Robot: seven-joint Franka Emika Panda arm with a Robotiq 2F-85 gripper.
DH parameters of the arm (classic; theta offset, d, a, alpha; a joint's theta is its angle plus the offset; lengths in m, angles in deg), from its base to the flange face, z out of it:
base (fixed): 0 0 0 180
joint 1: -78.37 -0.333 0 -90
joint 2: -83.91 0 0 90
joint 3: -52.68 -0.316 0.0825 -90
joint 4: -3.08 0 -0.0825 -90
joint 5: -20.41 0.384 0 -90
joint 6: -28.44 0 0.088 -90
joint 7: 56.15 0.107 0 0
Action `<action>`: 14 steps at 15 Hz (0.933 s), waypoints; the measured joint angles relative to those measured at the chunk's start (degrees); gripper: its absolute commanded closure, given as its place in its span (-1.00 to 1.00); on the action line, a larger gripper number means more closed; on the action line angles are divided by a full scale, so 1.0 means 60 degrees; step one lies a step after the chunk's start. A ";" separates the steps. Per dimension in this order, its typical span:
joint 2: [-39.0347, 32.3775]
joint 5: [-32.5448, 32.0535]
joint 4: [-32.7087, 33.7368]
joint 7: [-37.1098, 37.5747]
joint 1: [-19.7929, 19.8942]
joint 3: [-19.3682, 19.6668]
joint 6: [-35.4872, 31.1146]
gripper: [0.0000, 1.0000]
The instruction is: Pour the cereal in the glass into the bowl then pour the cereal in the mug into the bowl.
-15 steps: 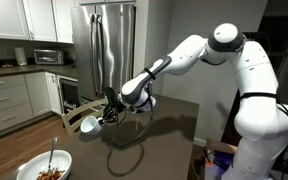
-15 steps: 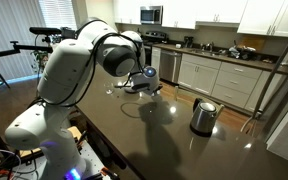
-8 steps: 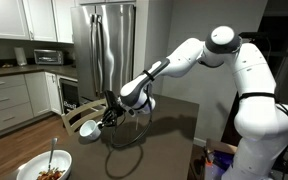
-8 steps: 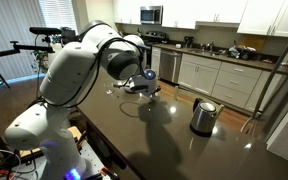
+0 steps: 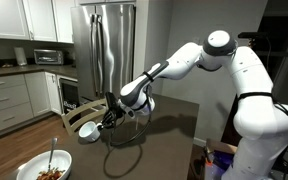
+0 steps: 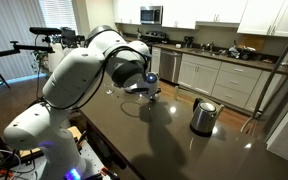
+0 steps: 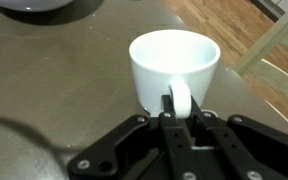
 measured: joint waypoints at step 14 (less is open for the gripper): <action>-0.1451 -0.0002 0.0046 0.0000 0.0943 -0.0625 -0.0351 0.85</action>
